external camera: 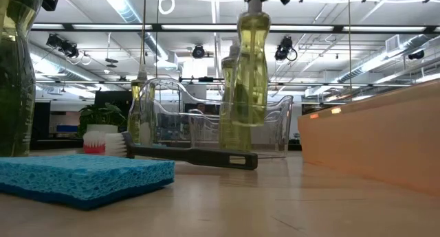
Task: Pick & Place Kitchen Sink Supplies
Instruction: Put the green dish soap into the bottom transparent bin, then put the green dish brush into the orange bin
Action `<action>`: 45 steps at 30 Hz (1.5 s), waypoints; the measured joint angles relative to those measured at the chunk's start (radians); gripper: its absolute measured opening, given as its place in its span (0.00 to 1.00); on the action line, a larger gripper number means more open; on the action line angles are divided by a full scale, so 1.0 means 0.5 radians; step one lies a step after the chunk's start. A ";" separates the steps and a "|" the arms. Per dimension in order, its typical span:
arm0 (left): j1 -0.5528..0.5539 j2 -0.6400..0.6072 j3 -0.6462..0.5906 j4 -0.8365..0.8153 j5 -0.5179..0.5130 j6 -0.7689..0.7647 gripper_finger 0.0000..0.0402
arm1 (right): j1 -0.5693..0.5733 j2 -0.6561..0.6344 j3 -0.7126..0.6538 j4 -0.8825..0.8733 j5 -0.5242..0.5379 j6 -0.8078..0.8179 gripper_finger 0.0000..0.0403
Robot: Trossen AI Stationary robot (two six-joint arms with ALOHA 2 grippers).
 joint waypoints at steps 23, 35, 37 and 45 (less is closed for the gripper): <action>0.000 0.000 0.000 -0.001 0.000 0.000 0.09 | -0.131 -0.005 -0.321 0.210 -0.069 0.138 0.32; 0.000 0.000 0.000 0.000 0.001 0.000 0.09 | -0.130 -0.026 -0.305 0.232 -0.178 0.143 0.50; 0.000 0.000 0.000 -0.001 0.001 0.000 0.09 | -0.119 -0.059 -0.305 0.219 -0.178 0.139 0.54; 0.001 0.000 0.000 -0.001 0.000 0.000 0.09 | -0.023 -0.238 -0.302 0.211 -0.124 0.129 0.60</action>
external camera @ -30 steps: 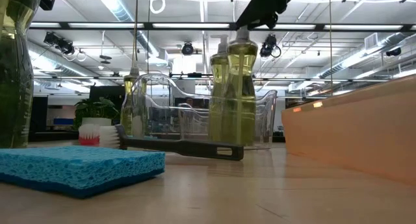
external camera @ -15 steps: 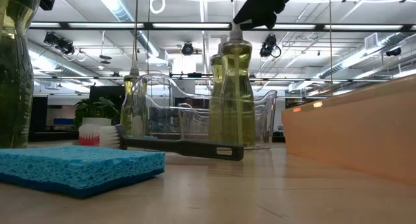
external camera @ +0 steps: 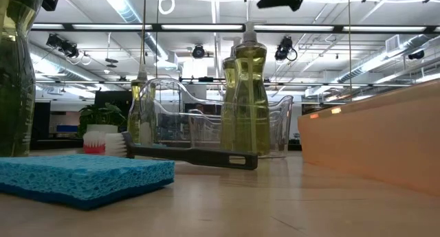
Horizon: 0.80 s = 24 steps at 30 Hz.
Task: Pick & Place Kitchen Sink Supplies
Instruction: Put the green dish brush into the orange bin
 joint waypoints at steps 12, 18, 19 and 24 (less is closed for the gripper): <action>-0.001 0.000 0.000 0.001 0.000 0.000 0.09 | 0.011 -0.145 -0.004 0.009 -0.094 -0.166 0.54; -0.001 0.000 0.000 0.001 0.000 0.000 0.09 | 0.013 -0.150 -0.004 0.008 -0.164 -0.215 0.52; 0.000 0.000 0.000 0.001 0.000 0.000 0.09 | 0.012 -0.154 -0.004 0.006 -0.200 -0.237 0.52; -0.001 0.000 0.000 0.000 0.000 -0.001 0.09 | 0.013 -0.211 -0.006 0.034 -0.293 -0.288 0.51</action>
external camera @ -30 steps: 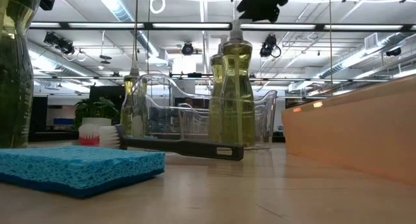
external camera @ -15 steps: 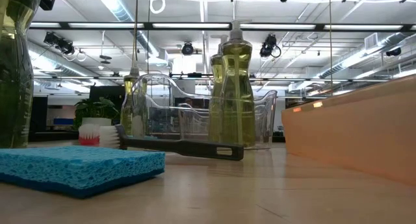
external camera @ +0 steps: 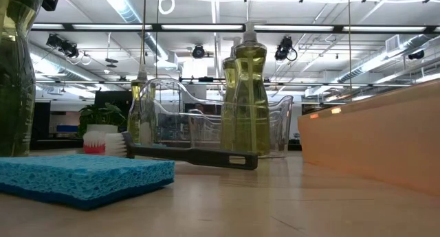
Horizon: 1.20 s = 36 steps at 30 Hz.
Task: Pick & Place Kitchen Sink Supplies
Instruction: Put the green dish brush into the orange bin
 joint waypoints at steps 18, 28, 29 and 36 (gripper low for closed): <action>0.000 0.000 0.000 0.000 -0.001 0.001 0.09 | -0.001 -0.138 -0.344 0.663 0.098 -0.043 0.50; 0.001 0.000 0.000 0.000 0.000 0.001 0.09 | -0.001 -0.325 -0.826 1.045 0.090 0.230 0.50; 0.000 0.000 0.000 0.000 0.000 0.001 0.09 | -0.002 -0.346 -0.870 1.077 0.090 0.241 0.50; 0.000 0.001 0.000 0.000 0.000 0.001 0.09 | -0.002 -0.504 -1.061 1.090 0.090 0.243 0.50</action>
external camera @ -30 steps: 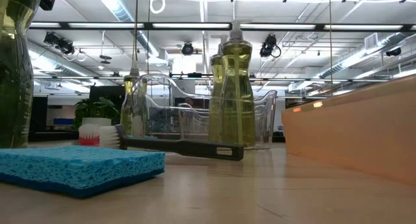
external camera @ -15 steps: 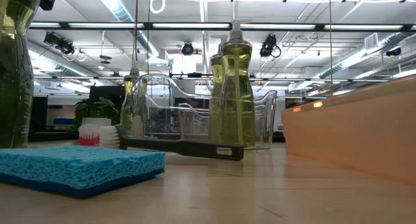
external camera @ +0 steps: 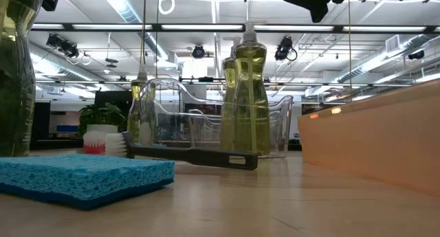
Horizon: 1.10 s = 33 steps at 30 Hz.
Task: Pick & Place Kitchen Sink Supplies
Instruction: Put the green dish brush into the orange bin
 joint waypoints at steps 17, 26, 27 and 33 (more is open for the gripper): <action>0.000 0.000 0.000 0.001 -0.001 0.000 0.09 | 0.000 -0.375 -0.007 -0.465 0.000 -0.047 0.50; 0.001 0.000 0.000 0.001 -0.001 0.000 0.09 | 0.001 -0.407 -0.007 -1.023 0.026 -0.001 0.50; 0.000 0.000 0.000 0.001 -0.001 0.000 0.09 | 0.001 -0.407 -0.007 -1.065 0.056 0.002 0.50; 0.000 0.000 0.000 0.001 -0.001 0.000 0.09 | -0.005 -0.406 -0.007 -1.206 0.371 0.084 0.50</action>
